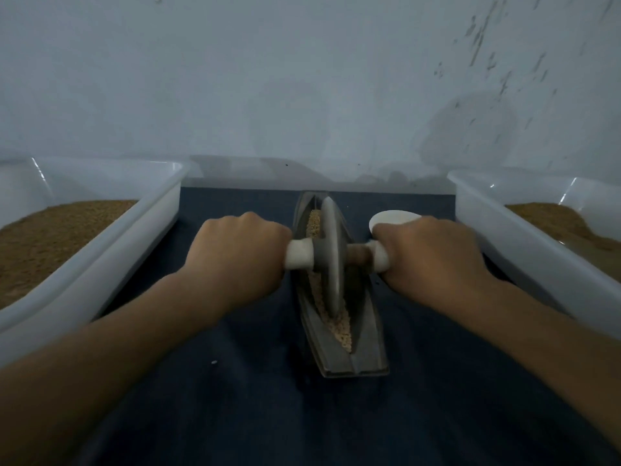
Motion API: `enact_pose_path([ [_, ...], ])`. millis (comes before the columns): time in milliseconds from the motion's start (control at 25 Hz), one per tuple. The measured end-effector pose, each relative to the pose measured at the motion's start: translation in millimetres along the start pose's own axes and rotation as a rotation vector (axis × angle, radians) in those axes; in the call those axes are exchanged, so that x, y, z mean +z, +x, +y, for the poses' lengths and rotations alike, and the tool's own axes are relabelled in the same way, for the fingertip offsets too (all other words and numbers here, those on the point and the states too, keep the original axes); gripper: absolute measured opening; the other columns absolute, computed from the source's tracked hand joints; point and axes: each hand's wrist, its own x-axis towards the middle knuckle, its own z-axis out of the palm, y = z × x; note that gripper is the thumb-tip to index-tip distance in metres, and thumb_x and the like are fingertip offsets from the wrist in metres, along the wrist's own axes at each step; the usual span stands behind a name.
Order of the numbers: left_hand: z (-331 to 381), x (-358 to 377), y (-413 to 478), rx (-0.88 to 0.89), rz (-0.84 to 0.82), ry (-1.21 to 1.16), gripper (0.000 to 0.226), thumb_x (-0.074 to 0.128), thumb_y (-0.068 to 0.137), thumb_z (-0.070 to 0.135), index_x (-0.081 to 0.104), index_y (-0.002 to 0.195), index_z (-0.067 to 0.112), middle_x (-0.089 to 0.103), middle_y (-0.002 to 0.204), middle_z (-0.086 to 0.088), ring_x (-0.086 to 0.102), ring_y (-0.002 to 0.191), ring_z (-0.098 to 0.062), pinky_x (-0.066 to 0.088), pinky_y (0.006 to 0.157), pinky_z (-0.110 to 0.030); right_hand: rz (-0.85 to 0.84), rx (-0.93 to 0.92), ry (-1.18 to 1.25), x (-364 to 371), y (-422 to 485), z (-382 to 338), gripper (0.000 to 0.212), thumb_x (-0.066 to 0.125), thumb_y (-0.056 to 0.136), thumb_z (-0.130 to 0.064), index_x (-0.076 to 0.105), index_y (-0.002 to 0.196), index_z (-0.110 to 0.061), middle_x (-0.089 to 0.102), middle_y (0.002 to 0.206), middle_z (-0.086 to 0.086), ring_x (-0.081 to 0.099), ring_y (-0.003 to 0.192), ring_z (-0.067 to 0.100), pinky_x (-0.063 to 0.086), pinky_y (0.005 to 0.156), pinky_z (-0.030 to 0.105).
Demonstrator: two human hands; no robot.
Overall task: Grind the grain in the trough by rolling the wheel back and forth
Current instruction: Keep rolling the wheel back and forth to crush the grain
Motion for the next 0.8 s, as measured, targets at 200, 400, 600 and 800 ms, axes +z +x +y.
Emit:
enact_pose_path([
  [200,4.4,-7.4,5.4,0.032,-0.007,0.125,0.040,0.076,0.062,0.029,0.037,0.066,0.029,0.018,0.053,0.007,0.007,0.042,-0.012,0.007,0.046,-0.021,0.015,0.077,0.031,9.6,-12.6,3.7,0.028,0.065,0.073,-0.038,0.039,0.066,-0.030,0.035,0.054,-0.010,0.036,0.046,0.018,0.017,0.046,0.020],
  [400,-0.2,15.2,54.7,-0.100,-0.125,0.040,0.006,0.058,0.088,0.026,0.059,0.093,0.025,0.042,0.071,0.002,0.043,0.062,-0.022,0.035,0.057,-0.035,-0.082,0.170,0.022,31.9,45.2,-3.0,0.011,0.064,0.088,-0.030,0.054,0.087,-0.024,0.053,0.075,0.000,0.051,0.067,0.026,0.030,0.055,0.031],
  [600,0.2,-1.8,4.6,0.046,0.059,0.030,0.038,0.075,0.069,0.034,0.037,0.073,0.028,0.028,0.058,0.008,0.026,0.047,-0.015,0.016,0.046,-0.024,-0.016,0.027,-0.030,1.6,-1.3,1.5,0.032,0.065,0.072,-0.035,0.033,0.070,-0.029,0.038,0.060,-0.008,0.035,0.051,0.020,0.014,0.047,0.023],
  [800,1.2,-7.2,4.2,0.037,0.017,0.046,0.051,0.079,0.057,0.032,0.030,0.069,0.026,0.019,0.054,0.008,0.007,0.043,-0.011,0.005,0.049,-0.021,-0.049,0.071,-0.040,2.0,-10.5,3.4,0.034,0.061,0.071,-0.038,0.027,0.073,-0.036,0.037,0.056,-0.009,0.034,0.048,0.020,0.014,0.048,0.021],
])
